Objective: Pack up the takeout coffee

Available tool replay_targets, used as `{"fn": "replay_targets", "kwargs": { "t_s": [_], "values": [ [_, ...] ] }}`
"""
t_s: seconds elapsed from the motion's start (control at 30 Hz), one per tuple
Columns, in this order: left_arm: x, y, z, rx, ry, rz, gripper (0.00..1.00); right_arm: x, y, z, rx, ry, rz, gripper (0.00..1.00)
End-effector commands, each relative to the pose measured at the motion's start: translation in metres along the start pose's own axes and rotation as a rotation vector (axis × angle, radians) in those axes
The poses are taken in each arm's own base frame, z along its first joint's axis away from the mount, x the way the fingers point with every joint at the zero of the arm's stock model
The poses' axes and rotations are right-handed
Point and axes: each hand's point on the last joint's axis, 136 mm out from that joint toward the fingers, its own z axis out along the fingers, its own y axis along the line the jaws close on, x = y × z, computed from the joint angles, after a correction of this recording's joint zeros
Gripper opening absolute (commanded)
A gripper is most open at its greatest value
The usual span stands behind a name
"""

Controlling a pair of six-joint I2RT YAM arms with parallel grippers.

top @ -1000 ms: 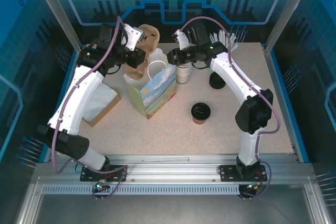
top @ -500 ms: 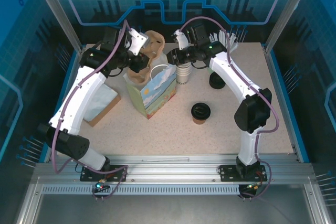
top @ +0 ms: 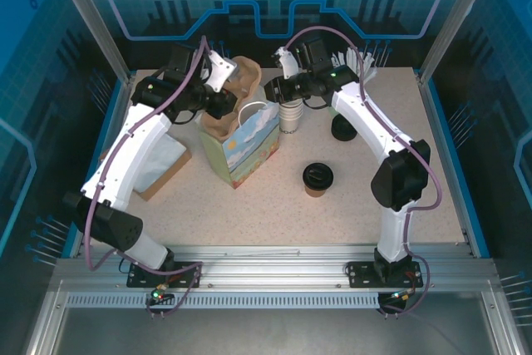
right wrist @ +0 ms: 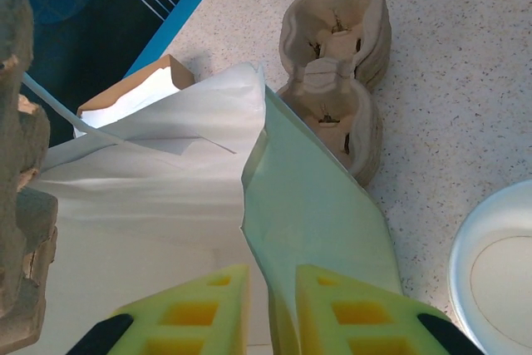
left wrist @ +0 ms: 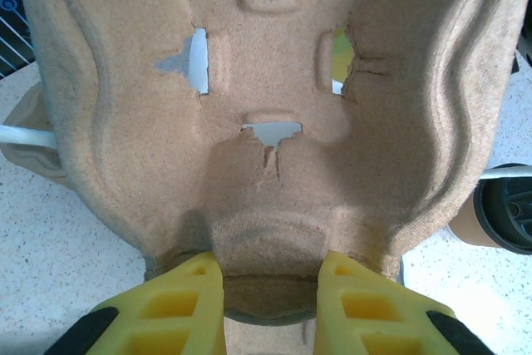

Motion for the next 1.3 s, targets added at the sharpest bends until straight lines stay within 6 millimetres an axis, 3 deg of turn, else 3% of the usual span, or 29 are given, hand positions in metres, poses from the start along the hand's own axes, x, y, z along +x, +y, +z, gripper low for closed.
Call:
{"fn": "replay_targets", "kwargs": {
  "t_s": [0.0,0.8,1.27],
  "values": [
    [0.013,-0.002,0.007,0.008,0.051,0.015,0.21,0.001,0.002,0.004,0.006,0.008,0.005,0.21],
    [0.029,-0.01,0.02,0.049,0.156,0.044,0.21,-0.003,-0.012,0.005,0.063,-0.01,0.083,0.19],
    [0.021,0.009,0.02,-0.03,0.187,-0.01,0.21,-0.001,-0.009,0.001,0.049,-0.013,0.058,0.2]
  ]
}}
